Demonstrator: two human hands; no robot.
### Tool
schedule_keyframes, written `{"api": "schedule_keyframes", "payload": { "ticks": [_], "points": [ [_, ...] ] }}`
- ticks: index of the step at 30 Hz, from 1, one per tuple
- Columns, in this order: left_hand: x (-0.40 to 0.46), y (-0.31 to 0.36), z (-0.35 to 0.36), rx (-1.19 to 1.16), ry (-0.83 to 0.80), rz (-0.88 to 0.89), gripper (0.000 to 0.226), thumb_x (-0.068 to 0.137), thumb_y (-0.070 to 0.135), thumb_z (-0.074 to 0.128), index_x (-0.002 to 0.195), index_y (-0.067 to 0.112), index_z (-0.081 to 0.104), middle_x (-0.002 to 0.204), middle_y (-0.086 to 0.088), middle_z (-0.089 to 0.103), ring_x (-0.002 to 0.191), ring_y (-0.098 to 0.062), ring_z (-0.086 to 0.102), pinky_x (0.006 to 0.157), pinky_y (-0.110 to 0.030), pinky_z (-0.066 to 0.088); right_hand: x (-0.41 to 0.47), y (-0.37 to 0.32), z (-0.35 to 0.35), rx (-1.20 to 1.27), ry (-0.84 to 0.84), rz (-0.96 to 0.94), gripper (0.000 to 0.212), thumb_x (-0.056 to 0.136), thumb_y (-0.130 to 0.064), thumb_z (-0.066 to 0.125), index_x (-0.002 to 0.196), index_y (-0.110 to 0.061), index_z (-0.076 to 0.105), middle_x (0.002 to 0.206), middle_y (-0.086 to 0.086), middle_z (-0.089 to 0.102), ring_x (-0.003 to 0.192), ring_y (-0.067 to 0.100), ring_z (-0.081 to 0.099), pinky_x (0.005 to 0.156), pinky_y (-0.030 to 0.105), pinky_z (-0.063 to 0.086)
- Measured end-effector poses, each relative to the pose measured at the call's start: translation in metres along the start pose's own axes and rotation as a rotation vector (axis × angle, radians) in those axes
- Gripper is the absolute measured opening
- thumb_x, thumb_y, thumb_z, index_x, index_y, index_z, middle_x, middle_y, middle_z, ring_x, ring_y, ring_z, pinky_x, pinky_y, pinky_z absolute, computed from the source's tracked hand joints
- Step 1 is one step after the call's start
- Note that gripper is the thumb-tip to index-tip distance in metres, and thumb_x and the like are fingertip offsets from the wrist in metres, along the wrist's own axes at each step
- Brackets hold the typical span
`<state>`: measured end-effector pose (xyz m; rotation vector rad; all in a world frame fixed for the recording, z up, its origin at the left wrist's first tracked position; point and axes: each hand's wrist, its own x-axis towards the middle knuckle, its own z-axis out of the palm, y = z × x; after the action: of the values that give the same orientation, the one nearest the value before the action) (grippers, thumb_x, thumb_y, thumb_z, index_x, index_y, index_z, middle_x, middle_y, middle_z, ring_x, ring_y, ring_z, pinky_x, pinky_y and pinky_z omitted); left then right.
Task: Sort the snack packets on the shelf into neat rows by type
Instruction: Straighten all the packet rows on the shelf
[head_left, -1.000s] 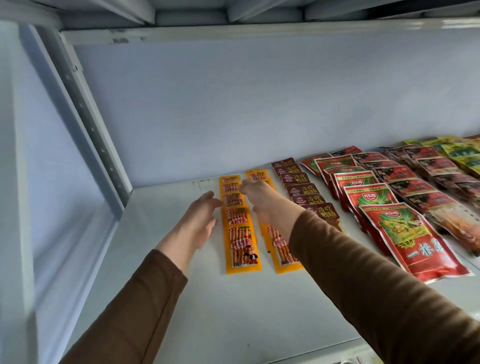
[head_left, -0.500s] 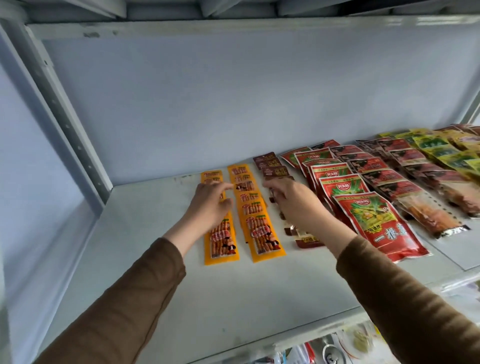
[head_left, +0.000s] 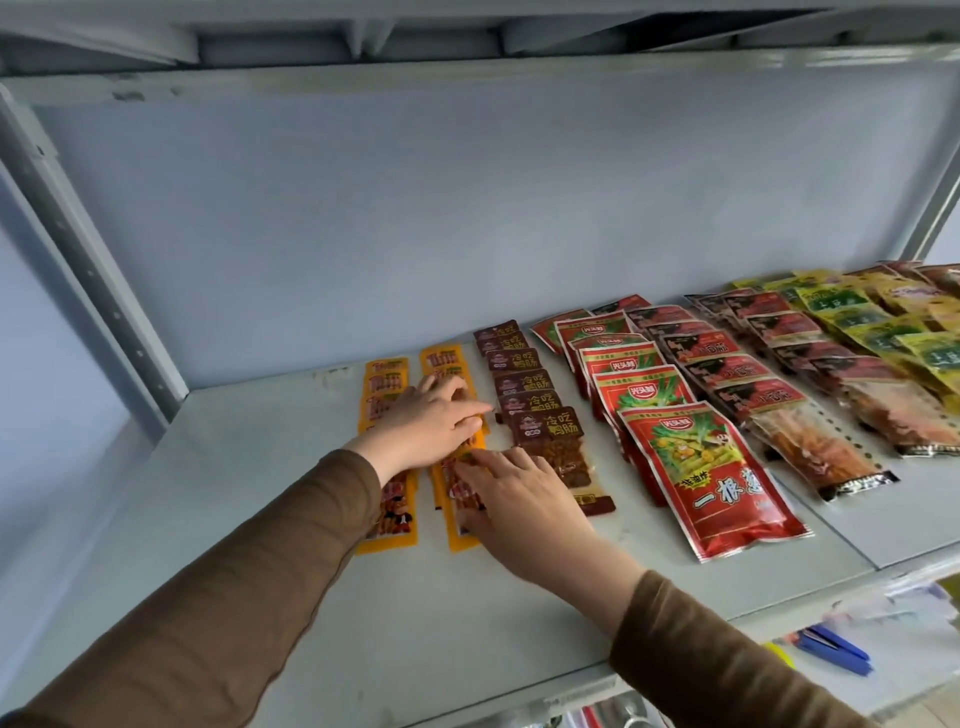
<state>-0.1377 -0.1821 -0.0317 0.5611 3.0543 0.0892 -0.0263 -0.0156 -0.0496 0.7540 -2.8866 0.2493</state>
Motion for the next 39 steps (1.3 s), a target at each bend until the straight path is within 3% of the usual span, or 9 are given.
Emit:
{"api": "schedule_keyframes", "payload": {
  "ticks": [6, 12, 18, 21, 26, 34, 36, 39],
  "points": [
    [0.006, 0.006, -0.003, 0.034, -0.053, -0.014, 0.033, 0.104, 0.05, 0.029, 0.13, 0.047, 0.049, 0.152, 0.005, 0.031, 0.141, -0.025, 0.023, 0.105, -0.054, 0.032, 0.003, 0.007, 0.003, -0.012, 0.026, -0.021, 0.048, 0.099, -0.049, 0.044, 0.142, -0.028, 0.046, 0.149, -0.001, 0.045, 0.127, 0.027, 0.045, 0.106, 0.042, 0.035],
    [0.006, 0.005, 0.003, 0.06, -0.02, -0.001, 0.031, 0.105, 0.048, 0.028, 0.129, 0.047, 0.048, 0.15, 0.005, 0.031, 0.139, -0.024, 0.023, 0.109, -0.052, 0.028, 0.0, 0.01, 0.003, 0.029, 0.069, -0.03, 0.045, 0.098, -0.048, 0.045, 0.14, -0.03, 0.05, 0.147, -0.003, 0.049, 0.13, 0.026, 0.043, 0.107, 0.041, 0.034],
    [0.013, 0.013, -0.003, -0.057, 0.259, 0.05, 0.039, 0.106, 0.043, 0.035, 0.143, 0.037, 0.045, 0.152, 0.005, 0.04, 0.142, -0.023, 0.03, 0.113, -0.05, 0.034, -0.018, 0.052, -0.01, 0.14, 0.272, 0.145, 0.033, 0.101, -0.035, 0.049, 0.132, -0.031, 0.059, 0.138, -0.01, 0.056, 0.125, 0.018, 0.047, 0.102, 0.034, 0.038],
    [0.02, 0.032, -0.002, -0.027, 0.183, 0.142, 0.042, 0.107, 0.043, 0.035, 0.147, 0.038, 0.047, 0.161, 0.008, 0.035, 0.147, -0.021, 0.024, 0.118, -0.051, 0.025, -0.025, 0.067, -0.009, 0.084, 0.208, 0.204, 0.042, 0.103, -0.034, 0.045, 0.144, -0.028, 0.049, 0.149, -0.006, 0.047, 0.136, 0.019, 0.038, 0.112, 0.036, 0.036],
    [0.029, 0.054, 0.013, -0.008, 0.019, 0.132, 0.051, 0.107, 0.052, 0.027, 0.155, 0.039, 0.035, 0.167, 0.011, 0.025, 0.152, -0.019, 0.019, 0.122, -0.051, 0.018, -0.034, 0.069, 0.0, 0.104, -0.015, 0.228, 0.062, 0.104, -0.051, 0.031, 0.159, -0.027, 0.016, 0.166, -0.002, 0.017, 0.153, 0.022, 0.009, 0.123, 0.042, 0.019],
    [0.03, 0.064, 0.011, -0.065, 0.025, 0.067, 0.047, 0.107, 0.049, 0.032, 0.148, 0.035, 0.047, 0.157, 0.01, 0.041, 0.144, -0.017, 0.033, 0.117, -0.044, 0.028, -0.037, 0.075, -0.006, 0.056, 0.073, 0.126, 0.05, 0.1, -0.045, 0.04, 0.143, -0.021, 0.043, 0.141, 0.002, 0.046, 0.129, 0.025, 0.038, 0.107, 0.039, 0.041],
    [0.037, 0.062, 0.002, -0.11, 0.105, 0.045, 0.039, 0.107, 0.041, 0.04, 0.141, 0.032, 0.056, 0.149, 0.008, 0.05, 0.138, -0.017, 0.044, 0.113, -0.038, 0.034, -0.035, 0.077, -0.006, 0.059, 0.09, 0.093, 0.048, 0.098, -0.042, 0.043, 0.14, -0.017, 0.044, 0.143, 0.005, 0.045, 0.13, 0.027, 0.037, 0.108, 0.04, 0.04],
    [0.057, 0.06, -0.007, -0.143, 0.185, -0.029, 0.036, 0.107, 0.03, 0.044, 0.14, 0.028, 0.057, 0.15, 0.004, 0.05, 0.138, -0.018, 0.046, 0.113, -0.037, 0.037, -0.031, 0.077, -0.004, 0.101, 0.097, 0.024, 0.061, 0.097, -0.04, 0.046, 0.15, -0.013, 0.033, 0.16, 0.011, 0.029, 0.146, 0.032, 0.023, 0.119, 0.043, 0.025]
  ]
}}
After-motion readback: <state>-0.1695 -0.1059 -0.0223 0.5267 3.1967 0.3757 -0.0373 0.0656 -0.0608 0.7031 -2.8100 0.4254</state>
